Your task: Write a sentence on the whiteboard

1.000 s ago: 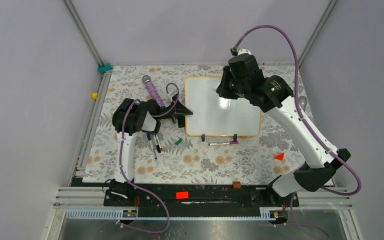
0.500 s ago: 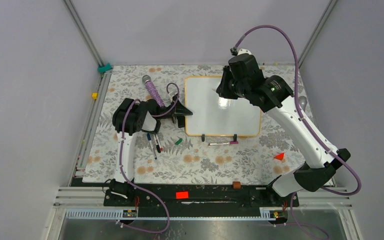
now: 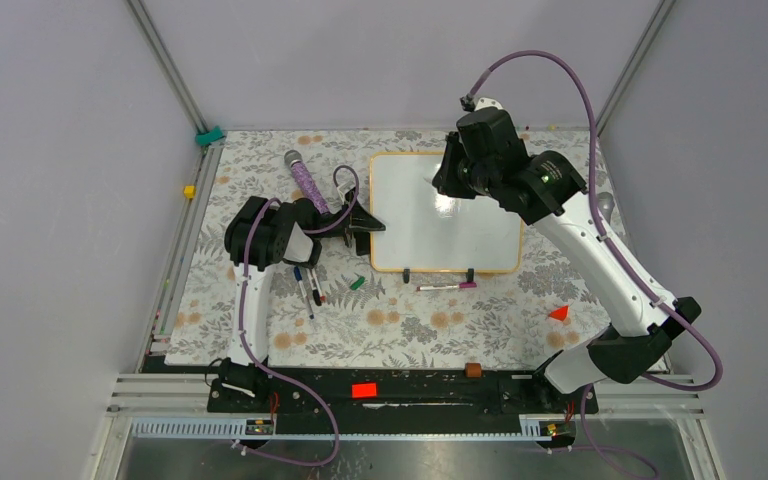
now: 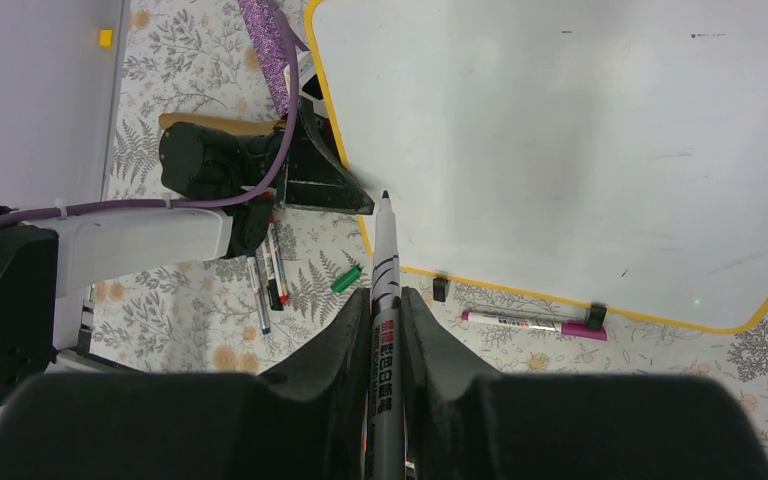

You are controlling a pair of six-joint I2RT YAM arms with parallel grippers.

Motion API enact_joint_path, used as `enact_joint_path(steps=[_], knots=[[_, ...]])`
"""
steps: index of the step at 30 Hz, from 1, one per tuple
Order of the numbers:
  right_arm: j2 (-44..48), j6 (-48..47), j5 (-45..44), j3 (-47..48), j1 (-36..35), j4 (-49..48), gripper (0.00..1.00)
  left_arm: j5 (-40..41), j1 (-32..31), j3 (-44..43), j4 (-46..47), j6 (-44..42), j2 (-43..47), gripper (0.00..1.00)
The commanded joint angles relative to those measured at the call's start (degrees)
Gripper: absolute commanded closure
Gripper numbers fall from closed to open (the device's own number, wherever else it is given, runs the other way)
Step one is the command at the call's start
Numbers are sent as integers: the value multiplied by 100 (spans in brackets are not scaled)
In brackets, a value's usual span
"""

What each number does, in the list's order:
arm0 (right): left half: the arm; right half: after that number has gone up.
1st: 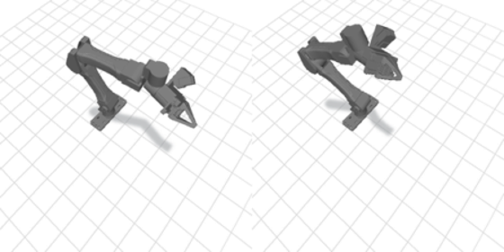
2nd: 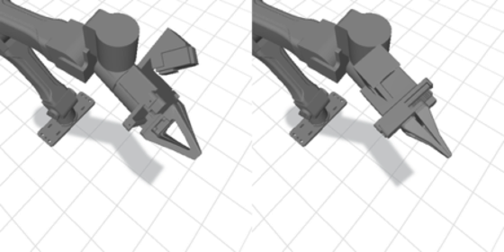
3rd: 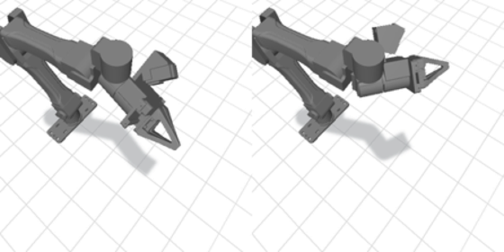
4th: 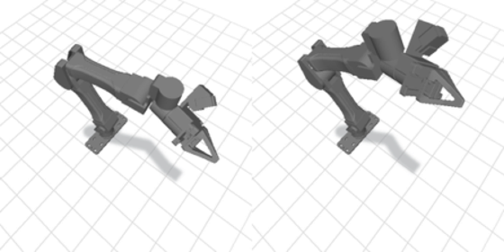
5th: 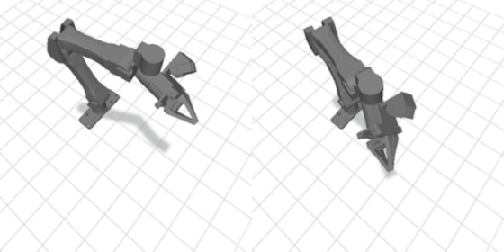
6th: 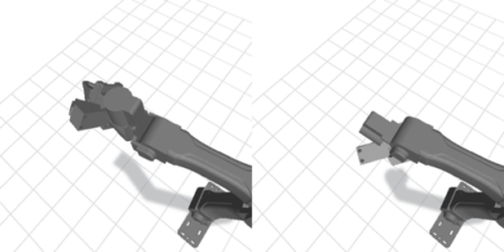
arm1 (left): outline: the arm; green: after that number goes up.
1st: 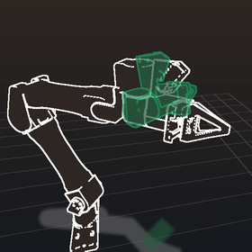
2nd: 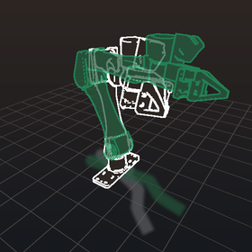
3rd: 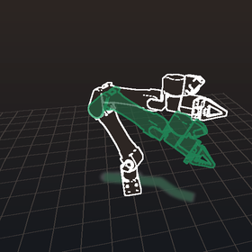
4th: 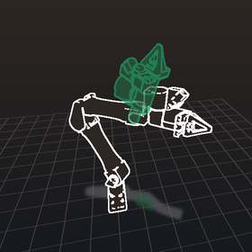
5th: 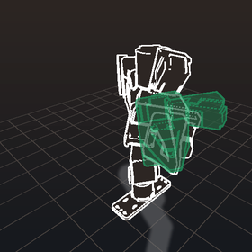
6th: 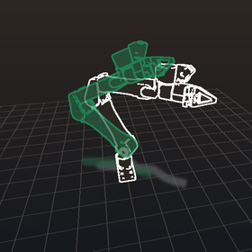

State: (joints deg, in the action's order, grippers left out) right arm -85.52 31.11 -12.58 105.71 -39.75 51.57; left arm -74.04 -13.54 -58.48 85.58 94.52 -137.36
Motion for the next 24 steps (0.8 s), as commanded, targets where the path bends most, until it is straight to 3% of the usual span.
enact_joint_path(steps=[1,7,11,17,24], knots=[[37,-9,0,-59,-37,-71,100,-84,-12,93,-414,-865,-440,1],[-76,-26,-346,92,-112,88,100,-78,-1,47,-452,-773,-458,1],[-706,-89,-1351,1034,-474,879,100,-33,-1,48,-447,-751,-458,1],[-1632,54,-1990,2134,-821,1322,100,27,-1,74,-428,-777,-450,1],[-2332,-626,-1171,3033,-891,1068,100,39,-6,78,-428,-773,-449,1]])
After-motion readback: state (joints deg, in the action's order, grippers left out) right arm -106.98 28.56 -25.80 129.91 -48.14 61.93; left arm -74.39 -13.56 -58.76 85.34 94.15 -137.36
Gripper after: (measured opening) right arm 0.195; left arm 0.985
